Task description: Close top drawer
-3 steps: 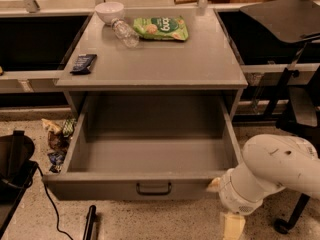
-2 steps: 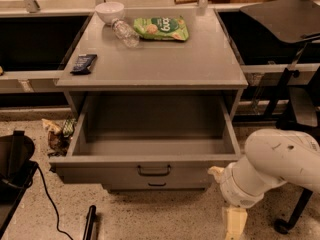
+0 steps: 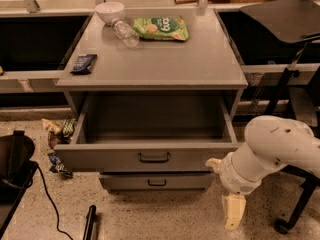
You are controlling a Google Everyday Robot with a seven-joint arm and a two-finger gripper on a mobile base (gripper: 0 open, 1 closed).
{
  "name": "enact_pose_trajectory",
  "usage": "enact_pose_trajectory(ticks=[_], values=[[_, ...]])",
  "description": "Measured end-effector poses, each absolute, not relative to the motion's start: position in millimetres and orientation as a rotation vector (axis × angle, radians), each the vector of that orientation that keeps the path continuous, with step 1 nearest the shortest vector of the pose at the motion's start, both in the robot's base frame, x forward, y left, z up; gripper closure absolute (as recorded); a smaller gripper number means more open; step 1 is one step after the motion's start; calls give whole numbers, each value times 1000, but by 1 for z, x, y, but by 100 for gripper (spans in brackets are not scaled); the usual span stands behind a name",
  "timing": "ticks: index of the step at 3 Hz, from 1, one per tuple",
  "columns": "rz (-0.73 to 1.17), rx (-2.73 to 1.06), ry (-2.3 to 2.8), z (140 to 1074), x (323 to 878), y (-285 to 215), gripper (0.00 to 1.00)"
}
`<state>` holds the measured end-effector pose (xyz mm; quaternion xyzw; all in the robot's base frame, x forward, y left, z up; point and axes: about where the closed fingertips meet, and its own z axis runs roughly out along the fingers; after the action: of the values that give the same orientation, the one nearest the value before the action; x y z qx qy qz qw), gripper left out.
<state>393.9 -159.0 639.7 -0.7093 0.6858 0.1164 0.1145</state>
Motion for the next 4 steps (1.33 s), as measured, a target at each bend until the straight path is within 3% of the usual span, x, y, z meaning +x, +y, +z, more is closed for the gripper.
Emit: enact_pose_trajectory(ticks=[3, 4], values=[[171, -2187, 1781, 651, 475, -158, 66], [135, -2170, 1784, 651, 493, -161, 61]])
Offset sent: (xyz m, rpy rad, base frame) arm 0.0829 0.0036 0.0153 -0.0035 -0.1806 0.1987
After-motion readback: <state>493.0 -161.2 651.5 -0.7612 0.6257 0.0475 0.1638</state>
